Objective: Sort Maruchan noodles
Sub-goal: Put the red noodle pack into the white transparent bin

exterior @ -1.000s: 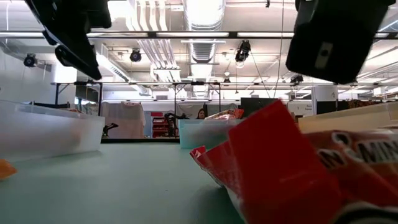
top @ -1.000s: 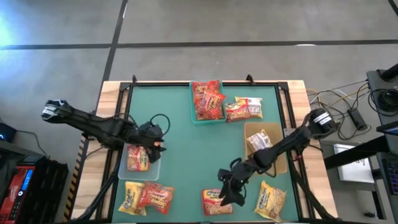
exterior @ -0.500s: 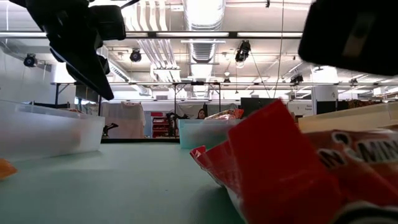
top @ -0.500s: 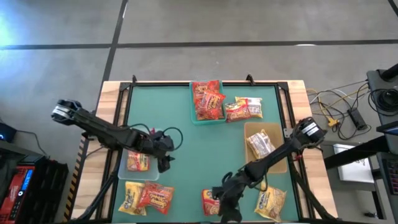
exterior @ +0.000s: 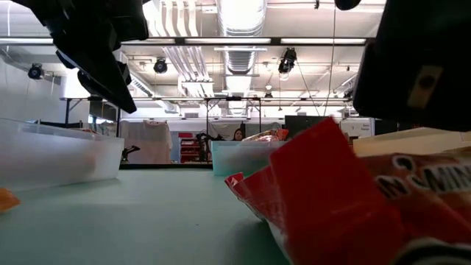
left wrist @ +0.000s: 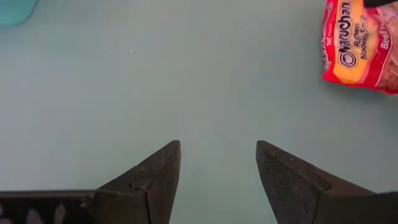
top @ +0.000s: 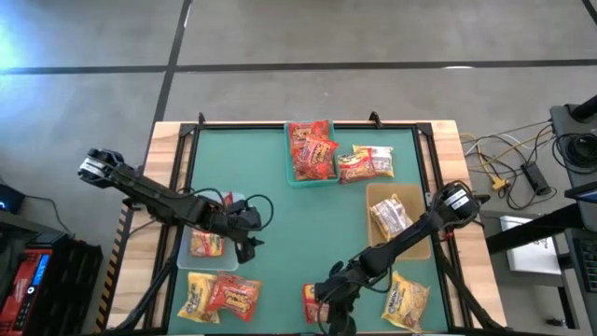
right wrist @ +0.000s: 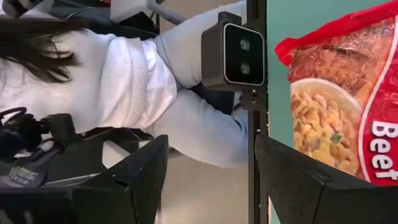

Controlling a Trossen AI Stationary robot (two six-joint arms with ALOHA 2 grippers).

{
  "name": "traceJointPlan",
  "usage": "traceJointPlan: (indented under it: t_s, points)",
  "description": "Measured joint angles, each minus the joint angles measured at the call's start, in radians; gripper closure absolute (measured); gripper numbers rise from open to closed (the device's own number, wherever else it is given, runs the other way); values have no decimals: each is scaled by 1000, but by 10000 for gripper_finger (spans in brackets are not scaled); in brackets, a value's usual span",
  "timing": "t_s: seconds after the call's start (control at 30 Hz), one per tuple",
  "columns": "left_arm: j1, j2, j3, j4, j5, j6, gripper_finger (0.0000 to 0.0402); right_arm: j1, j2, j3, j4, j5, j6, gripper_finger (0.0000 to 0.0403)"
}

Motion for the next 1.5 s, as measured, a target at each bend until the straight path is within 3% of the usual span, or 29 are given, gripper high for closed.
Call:
traceJointPlan:
  t_s: [0.77,1.23,1.5]
  points:
    - [0,0,0,2,0,-4,208,-40,1,0,-159,106,-82,172]
    - [0,0,0,2,11,0,208,-204,-5,2,-269,95,-337,172]
    - [0,9,0,1,11,29,208,-336,-30,0,-316,32,-484,172]
